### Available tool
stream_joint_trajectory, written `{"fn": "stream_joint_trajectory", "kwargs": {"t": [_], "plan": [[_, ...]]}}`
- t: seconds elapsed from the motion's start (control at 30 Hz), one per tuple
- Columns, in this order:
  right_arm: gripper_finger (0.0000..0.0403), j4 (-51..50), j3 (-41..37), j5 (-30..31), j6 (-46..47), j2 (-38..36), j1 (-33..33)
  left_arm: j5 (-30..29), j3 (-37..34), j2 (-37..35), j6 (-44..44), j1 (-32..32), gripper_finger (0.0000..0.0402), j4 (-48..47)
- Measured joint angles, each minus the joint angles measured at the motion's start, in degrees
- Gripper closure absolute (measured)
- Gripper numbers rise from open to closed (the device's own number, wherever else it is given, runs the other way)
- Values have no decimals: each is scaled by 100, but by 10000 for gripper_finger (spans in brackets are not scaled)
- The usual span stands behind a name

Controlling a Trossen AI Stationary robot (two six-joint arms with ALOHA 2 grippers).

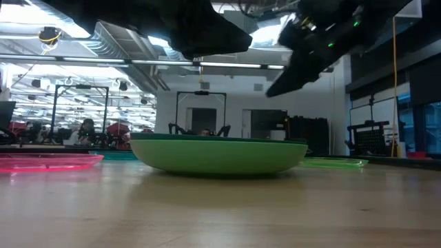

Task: Stack plastic plates
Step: Stack the green plate on top of the orange plate

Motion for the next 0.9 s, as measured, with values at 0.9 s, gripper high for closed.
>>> {"fn": "stream_joint_trajectory", "kwargs": {"t": [0.9], "plan": [[263,-1591,-609,2327,531,165,-2,26,0,0,-46,0,295,14]]}}
